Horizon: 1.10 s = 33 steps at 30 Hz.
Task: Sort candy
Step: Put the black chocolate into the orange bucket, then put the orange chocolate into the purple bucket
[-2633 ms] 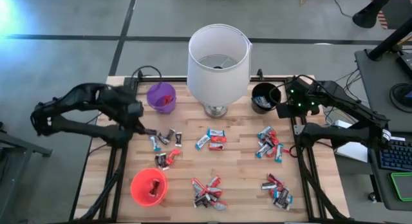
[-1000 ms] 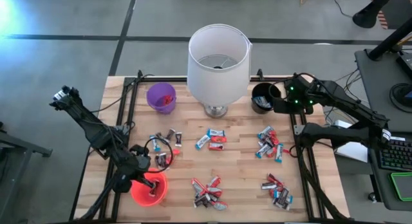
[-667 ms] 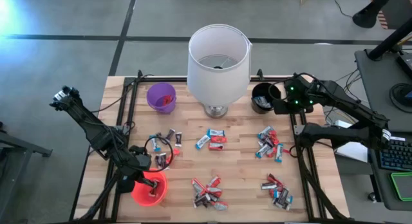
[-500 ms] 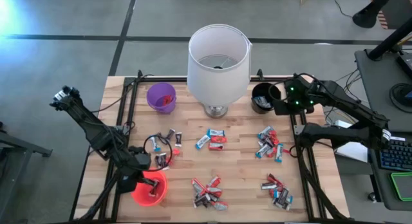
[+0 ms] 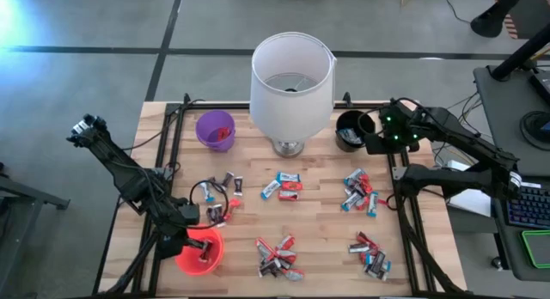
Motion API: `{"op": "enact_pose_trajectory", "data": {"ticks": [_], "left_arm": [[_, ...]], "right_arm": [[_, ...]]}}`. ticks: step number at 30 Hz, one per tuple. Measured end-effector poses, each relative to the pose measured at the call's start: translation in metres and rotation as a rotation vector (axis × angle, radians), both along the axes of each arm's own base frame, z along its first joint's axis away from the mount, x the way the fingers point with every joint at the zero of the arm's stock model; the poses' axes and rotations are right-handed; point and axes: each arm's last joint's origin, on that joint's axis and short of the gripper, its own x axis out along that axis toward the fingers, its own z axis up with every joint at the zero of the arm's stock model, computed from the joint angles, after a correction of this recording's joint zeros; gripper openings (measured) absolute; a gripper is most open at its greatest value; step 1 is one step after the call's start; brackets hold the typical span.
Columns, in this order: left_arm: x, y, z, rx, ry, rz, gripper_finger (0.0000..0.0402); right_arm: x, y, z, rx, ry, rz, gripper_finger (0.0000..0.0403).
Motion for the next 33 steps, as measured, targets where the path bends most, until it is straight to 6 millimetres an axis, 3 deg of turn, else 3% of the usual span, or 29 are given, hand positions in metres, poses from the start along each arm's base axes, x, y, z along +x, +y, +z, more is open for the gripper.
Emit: {"op": "enact_pose_trajectory", "data": {"ticks": [4,16,25,33], "left_arm": [[0.0,0.0,-0.003,0.008,0.006,-0.002,0.0018],[0.001,0.0,-0.004,0.011,0.01,-0.002,0.0123],[0.007,0.006,-0.006,0.131,-0.075,0.111,0.0123],[0.006,0.022,0.001,0.21,-0.042,0.177,0.0123]], "right_arm": [[0.0,-0.001,0.0,-0.028,0.016,0.007,0.0128],[0.0,0.0,0.0,-0.044,0.001,0.108,0.0128],[0.012,0.001,0.006,0.022,-0.227,0.29,0.0128],[0.022,0.013,0.007,0.037,-0.259,0.374,0.0128]]}}
